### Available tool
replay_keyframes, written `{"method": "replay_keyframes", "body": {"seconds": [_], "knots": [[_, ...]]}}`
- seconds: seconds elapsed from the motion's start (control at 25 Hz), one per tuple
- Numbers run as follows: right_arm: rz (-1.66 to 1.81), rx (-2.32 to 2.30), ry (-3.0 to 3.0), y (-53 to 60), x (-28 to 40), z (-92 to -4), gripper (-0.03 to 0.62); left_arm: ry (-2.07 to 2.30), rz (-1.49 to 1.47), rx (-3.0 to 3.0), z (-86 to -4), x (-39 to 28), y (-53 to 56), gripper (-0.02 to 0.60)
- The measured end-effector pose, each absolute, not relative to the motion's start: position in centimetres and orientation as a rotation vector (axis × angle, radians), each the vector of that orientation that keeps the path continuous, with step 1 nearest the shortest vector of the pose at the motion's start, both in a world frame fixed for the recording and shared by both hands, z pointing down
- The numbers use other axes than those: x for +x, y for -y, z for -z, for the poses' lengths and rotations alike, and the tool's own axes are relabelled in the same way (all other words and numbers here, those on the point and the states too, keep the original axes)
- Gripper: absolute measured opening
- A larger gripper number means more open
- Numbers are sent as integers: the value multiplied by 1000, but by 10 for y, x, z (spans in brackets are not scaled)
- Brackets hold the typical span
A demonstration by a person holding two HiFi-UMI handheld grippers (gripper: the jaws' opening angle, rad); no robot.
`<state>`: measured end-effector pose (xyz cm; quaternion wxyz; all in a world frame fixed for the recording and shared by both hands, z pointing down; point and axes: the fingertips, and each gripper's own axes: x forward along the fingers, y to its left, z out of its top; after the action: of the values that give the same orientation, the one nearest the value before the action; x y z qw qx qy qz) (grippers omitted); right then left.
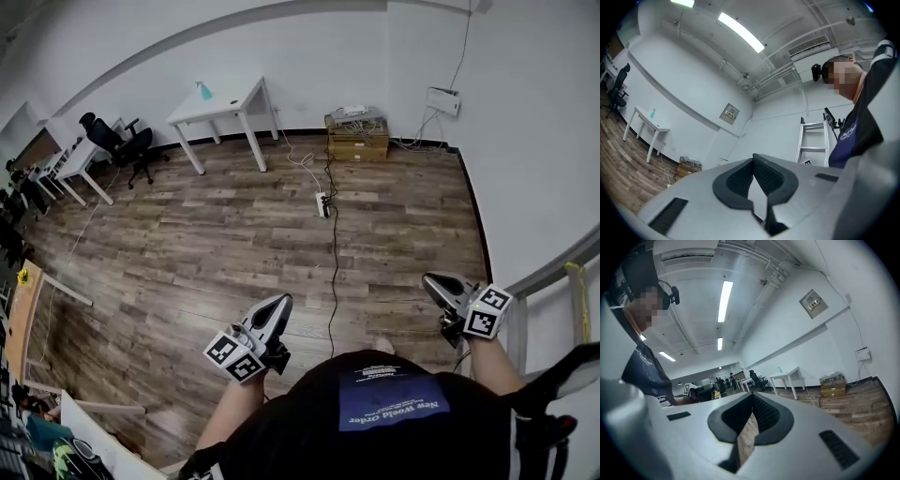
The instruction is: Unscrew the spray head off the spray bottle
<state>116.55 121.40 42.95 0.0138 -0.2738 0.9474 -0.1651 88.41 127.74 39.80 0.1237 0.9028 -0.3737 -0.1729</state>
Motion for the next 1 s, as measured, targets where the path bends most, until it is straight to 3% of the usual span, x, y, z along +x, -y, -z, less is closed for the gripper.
{"method": "replay_keyframes", "body": {"seconds": [0.56, 1.0], "knots": [[474, -347, -3086, -977, 1153, -397, -3, 1438, 614, 2489, -362, 915, -1108, 2], [585, -190, -3093, -903, 1122, -428, -3, 1583, 587, 2381, -368, 898, -1064, 2]]}}
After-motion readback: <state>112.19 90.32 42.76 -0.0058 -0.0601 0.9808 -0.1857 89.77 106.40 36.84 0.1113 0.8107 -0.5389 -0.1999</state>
